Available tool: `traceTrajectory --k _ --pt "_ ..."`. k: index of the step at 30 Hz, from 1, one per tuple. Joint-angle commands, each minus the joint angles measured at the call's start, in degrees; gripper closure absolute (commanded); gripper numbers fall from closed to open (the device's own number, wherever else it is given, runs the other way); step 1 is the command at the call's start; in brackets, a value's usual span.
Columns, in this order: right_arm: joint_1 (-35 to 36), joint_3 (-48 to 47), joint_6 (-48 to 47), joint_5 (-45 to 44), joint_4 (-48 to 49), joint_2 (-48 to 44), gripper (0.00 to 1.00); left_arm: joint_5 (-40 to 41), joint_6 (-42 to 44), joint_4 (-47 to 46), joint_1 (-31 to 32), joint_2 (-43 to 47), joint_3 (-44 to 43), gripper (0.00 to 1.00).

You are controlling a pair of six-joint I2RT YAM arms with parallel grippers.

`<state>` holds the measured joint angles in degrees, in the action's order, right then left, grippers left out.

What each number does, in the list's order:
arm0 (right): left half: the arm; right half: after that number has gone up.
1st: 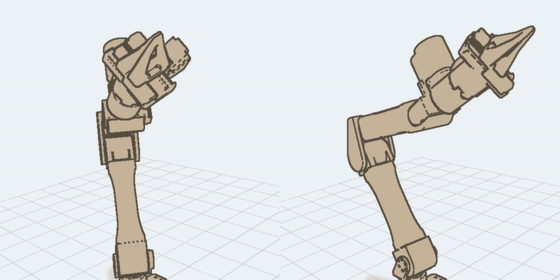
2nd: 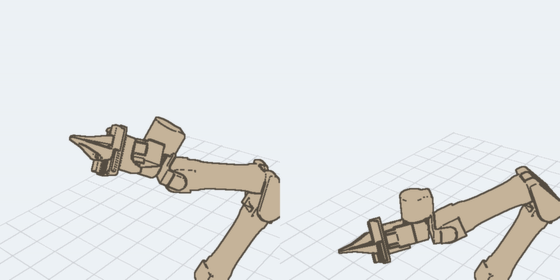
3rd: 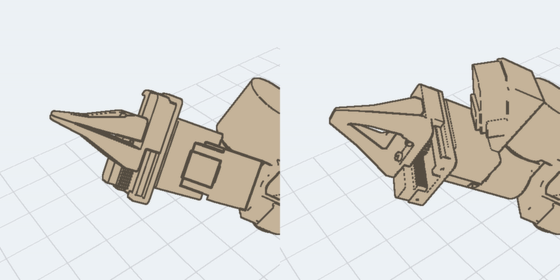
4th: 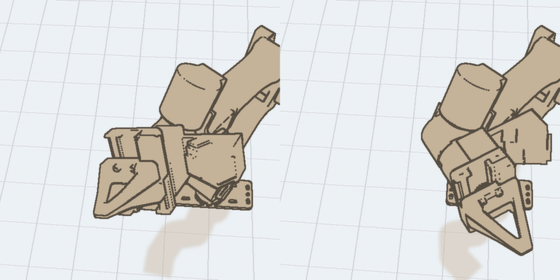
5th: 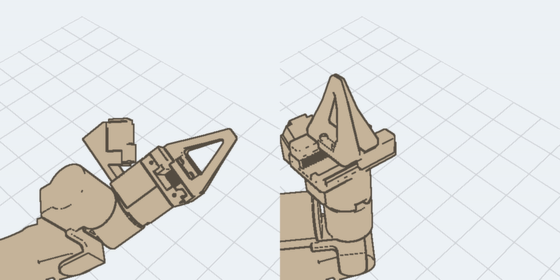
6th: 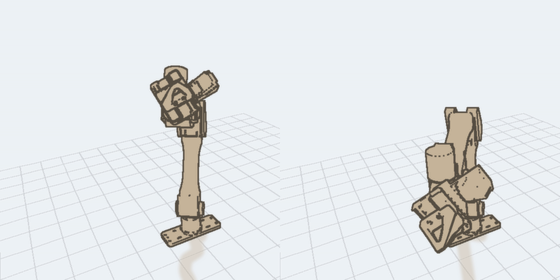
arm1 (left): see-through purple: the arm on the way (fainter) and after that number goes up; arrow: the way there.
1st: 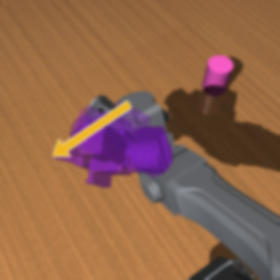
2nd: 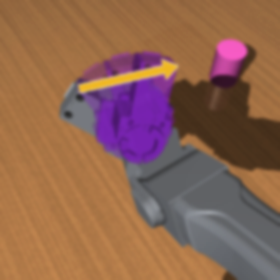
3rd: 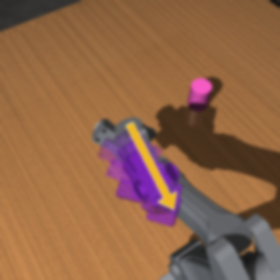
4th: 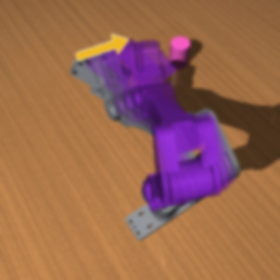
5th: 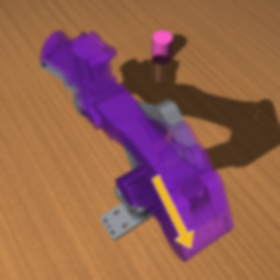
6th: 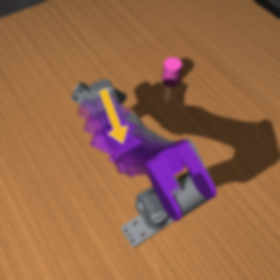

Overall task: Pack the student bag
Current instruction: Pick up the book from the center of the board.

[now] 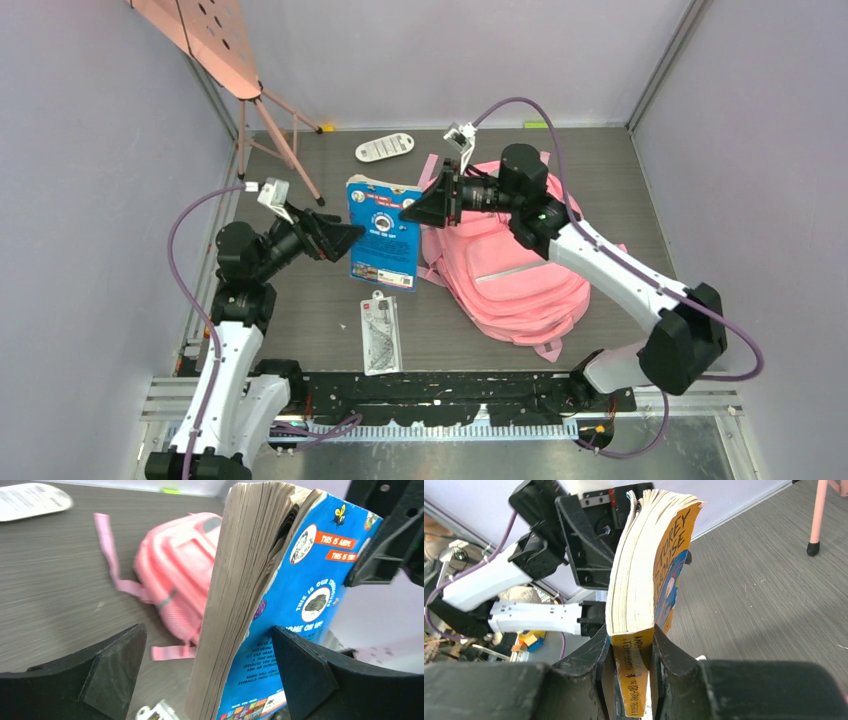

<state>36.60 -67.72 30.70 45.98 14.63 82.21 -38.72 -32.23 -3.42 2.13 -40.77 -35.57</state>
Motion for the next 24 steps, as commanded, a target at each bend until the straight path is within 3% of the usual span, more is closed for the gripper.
traceTrajectory --k 1,6,16,18,22,24 --pt "0.2 -1.5 -6.6 3.2 -7.6 -7.3 0.99 -17.1 -8.9 -9.8 0.2 -2.9 -2.8 0.0" --pt "0.2 -2.6 -10.2 4.8 -14.0 -11.2 0.99 -23.3 -16.2 -18.3 0.2 -3.5 -1.8 0.0" --pt "1.3 -4.5 -11.0 5.2 -15.9 -10.3 0.99 -28.8 -17.2 -18.5 5.9 -6.3 -3.6 0.03" --pt "1.3 -4.9 -11.8 4.0 -16.9 -9.9 0.99 -28.9 -17.0 -18.5 6.4 -5.9 -3.6 0.25" --pt "1.3 -3.9 -12.9 0.0 -18.0 -10.0 0.99 -27.0 -16.6 -18.6 6.4 -4.7 -2.4 0.81" --pt "1.3 -2.7 -12.4 -2.5 -16.9 -10.4 1.0 -26.1 -16.9 -19.2 6.4 -4.1 -1.7 0.99"
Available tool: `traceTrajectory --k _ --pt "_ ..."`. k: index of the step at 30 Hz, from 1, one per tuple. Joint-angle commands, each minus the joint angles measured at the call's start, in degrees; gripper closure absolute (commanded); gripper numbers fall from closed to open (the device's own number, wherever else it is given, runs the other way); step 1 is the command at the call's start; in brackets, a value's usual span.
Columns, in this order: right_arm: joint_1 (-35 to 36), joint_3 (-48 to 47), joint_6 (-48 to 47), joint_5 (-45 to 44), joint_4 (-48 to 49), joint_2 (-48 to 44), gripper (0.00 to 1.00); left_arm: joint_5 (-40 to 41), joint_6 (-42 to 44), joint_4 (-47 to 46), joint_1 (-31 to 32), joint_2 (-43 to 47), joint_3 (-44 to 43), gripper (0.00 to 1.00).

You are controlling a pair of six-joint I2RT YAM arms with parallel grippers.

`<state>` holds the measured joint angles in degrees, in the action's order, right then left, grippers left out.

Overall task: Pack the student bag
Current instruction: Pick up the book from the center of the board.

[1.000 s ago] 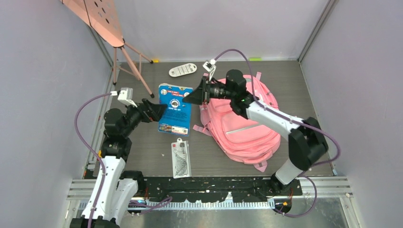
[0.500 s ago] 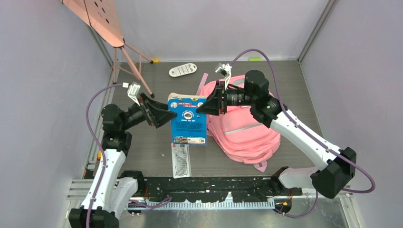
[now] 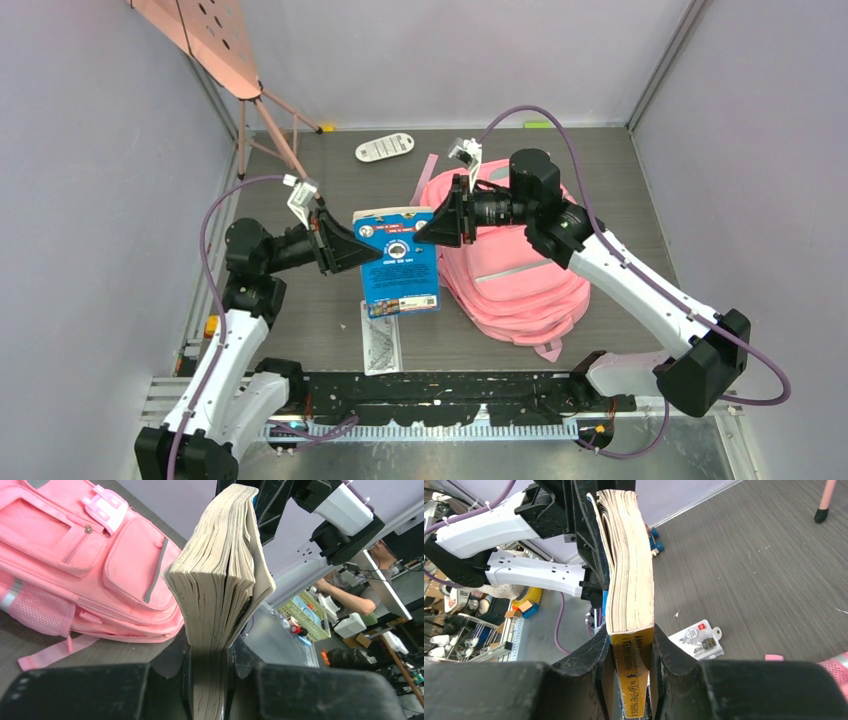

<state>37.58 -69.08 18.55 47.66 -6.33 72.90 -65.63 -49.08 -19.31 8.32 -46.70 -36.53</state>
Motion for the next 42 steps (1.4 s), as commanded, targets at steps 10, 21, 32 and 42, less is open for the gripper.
traceTrajectory --k 10,21,32,42 --pt "0.4 6.2 8.4 -5.0 16.5 -1.3 0.35 11.4 -9.6 -17.5 0.2 6.3 1.8 1.0" --pt "4.2 11.4 13.0 -6.6 24.2 -3.1 0.31 13.0 -9.4 -18.7 0.2 4.8 1.2 1.0" --pt "4.2 8.5 5.9 -32.0 9.1 -8.2 1.0 22.7 14.7 15.5 1.2 6.4 -3.3 0.22" --pt "3.0 -0.6 -5.6 -78.2 -19.6 -11.3 1.0 49.8 28.6 21.2 24.7 -1.1 -1.5 0.02"
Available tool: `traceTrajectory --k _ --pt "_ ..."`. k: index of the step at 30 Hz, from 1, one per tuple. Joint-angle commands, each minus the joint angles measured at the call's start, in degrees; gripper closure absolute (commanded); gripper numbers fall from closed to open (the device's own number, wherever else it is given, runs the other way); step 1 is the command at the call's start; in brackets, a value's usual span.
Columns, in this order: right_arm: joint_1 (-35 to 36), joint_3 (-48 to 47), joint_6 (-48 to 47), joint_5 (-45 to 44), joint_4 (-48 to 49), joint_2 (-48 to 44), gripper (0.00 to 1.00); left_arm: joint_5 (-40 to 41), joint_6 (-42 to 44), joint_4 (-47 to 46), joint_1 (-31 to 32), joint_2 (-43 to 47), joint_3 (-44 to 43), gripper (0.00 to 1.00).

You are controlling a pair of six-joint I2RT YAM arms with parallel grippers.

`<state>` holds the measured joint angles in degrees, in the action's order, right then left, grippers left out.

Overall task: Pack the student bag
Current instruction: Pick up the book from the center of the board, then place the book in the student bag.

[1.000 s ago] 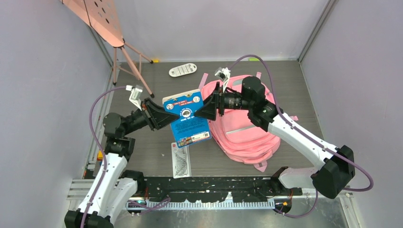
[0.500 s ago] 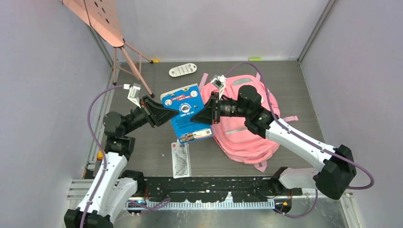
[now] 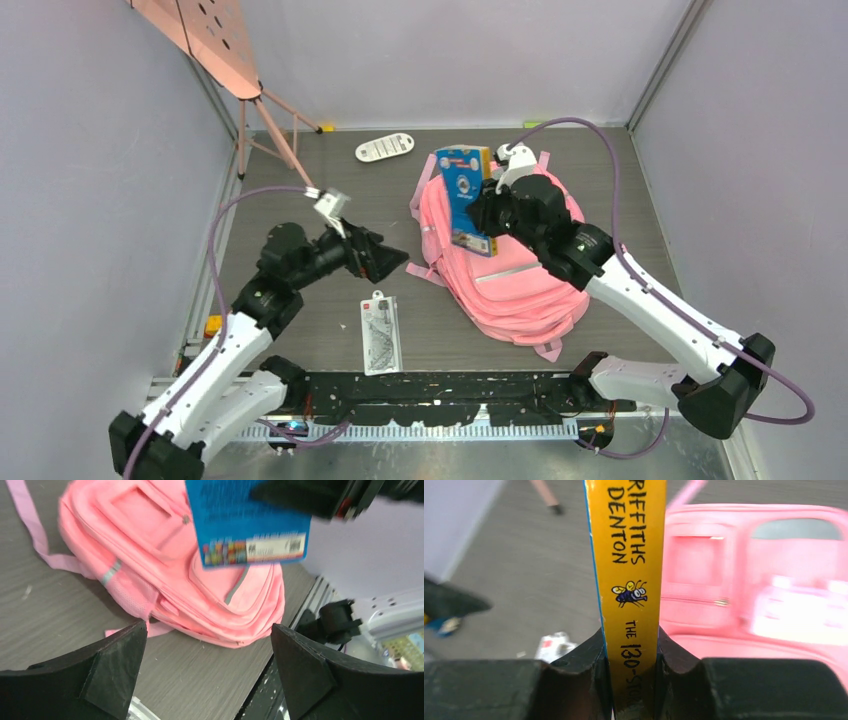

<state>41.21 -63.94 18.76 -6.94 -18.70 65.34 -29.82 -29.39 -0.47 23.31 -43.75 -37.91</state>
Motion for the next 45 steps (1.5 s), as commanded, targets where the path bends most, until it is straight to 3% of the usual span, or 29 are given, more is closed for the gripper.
traceTrajectory --k 1,5,9,15,20,26,38,42,45 --pt "-0.6 -6.1 -6.4 -29.3 -8.1 -3.9 1.0 17.1 10.5 1.8 12.8 -6.0 -0.2 0.02" --pt "-0.8 -7.0 -9.5 -45.2 -12.3 -4.9 1.0 28.7 19.1 -5.2 27.4 -15.0 -0.8 0.01" --pt "-0.8 -6.2 -10.6 -55.0 -15.7 -5.5 1.0 40.0 27.3 -10.8 38.6 -27.5 -4.6 0.0" --pt "-0.9 -5.5 -6.8 -54.5 -20.2 -9.2 1.0 45.3 34.1 -19.1 44.9 -42.4 -11.5 0.0" --pt "-0.9 -4.9 -5.5 -52.7 -21.9 -11.1 1.0 46.2 37.4 -24.2 46.2 -48.5 -14.4 0.0" --pt "-0.9 -4.4 -4.7 -51.1 -22.3 -12.1 1.0 50.0 43.0 -23.5 46.2 -53.9 -16.0 0.0" --pt "-0.9 -3.3 -3.2 -49.2 -21.7 -9.9 1.0 55.0 38.6 -23.9 36.5 -57.0 -18.8 0.05" --pt "-0.9 -2.8 -2.9 -49.6 -21.6 -9.2 1.0 57.2 40.4 -23.2 36.0 -56.5 -19.6 0.05" --pt "-0.8 -2.5 -2.8 -51.3 -21.5 -8.9 1.0 53.7 41.2 -22.9 36.7 -53.6 -17.9 0.04"
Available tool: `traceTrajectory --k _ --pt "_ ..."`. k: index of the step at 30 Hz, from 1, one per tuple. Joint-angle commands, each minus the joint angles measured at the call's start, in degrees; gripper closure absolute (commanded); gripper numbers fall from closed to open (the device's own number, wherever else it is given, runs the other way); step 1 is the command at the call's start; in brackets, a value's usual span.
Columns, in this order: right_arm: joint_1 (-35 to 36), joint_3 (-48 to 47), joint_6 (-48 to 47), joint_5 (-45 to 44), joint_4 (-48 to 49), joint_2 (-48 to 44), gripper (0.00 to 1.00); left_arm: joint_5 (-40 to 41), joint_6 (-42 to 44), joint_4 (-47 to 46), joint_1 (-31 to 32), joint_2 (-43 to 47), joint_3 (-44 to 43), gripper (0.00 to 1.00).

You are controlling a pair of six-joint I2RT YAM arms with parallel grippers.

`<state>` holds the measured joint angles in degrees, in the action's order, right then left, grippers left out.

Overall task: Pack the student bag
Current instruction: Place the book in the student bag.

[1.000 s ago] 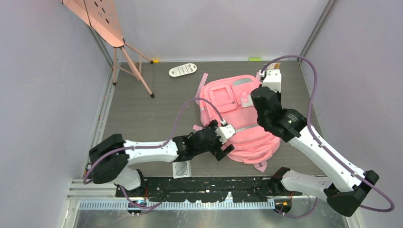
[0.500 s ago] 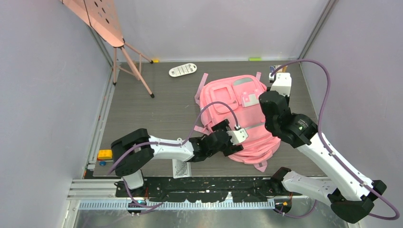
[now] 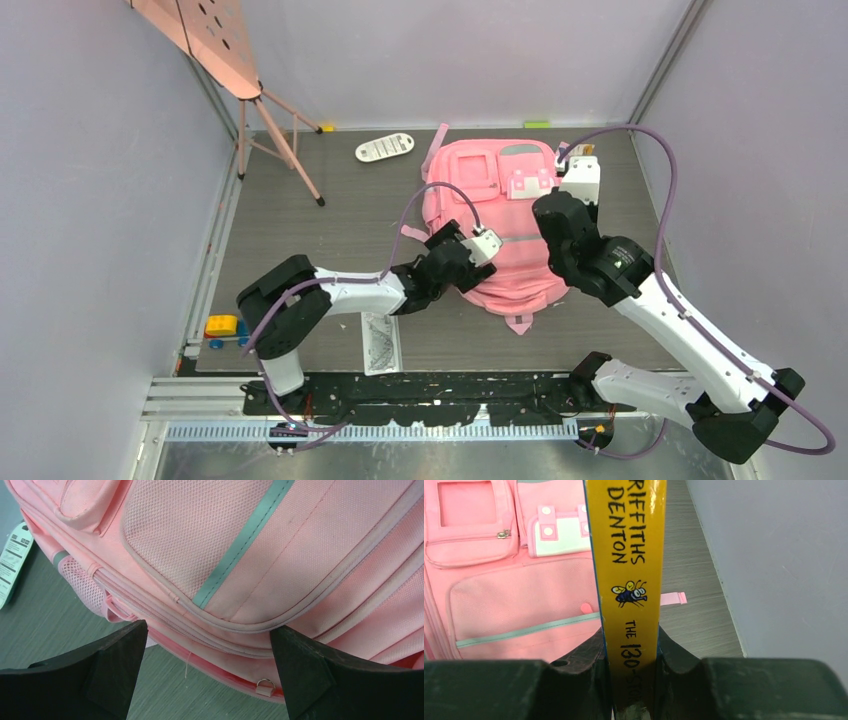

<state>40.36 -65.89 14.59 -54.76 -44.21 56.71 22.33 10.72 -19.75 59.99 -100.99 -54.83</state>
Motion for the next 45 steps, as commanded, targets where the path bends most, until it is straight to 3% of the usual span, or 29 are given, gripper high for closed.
traceTrajectory --k 1,6,13,26,40,45 --pt "0.0 -0.6 1.4 -3.8 4.2 -0.3 1.0 -0.3 2.1 -4.2 1.0 4.8 0.1 0.04" --pt "-0.1 -0.3 1.6 -3.8 5.5 -0.9 1.0 -7.7 3.2 -9.7 6.6 7.7 3.7 0.01" --pt "-0.1 -0.2 1.9 -3.0 5.7 -2.2 1.0 -12.3 0.0 -13.2 8.4 2.7 1.7 0.0" --pt "-0.1 0.3 1.9 -2.3 5.7 -4.5 1.0 -7.5 0.5 -18.3 8.4 -4.6 -2.0 0.01" --pt "-0.1 0.4 2.0 -1.4 5.7 -4.4 1.0 -4.3 3.8 -20.7 8.4 -6.6 -3.0 0.13" --pt "-0.2 0.4 2.0 -1.6 5.7 -4.2 1.0 -5.8 3.0 -20.5 8.5 -4.9 -3.1 0.21"
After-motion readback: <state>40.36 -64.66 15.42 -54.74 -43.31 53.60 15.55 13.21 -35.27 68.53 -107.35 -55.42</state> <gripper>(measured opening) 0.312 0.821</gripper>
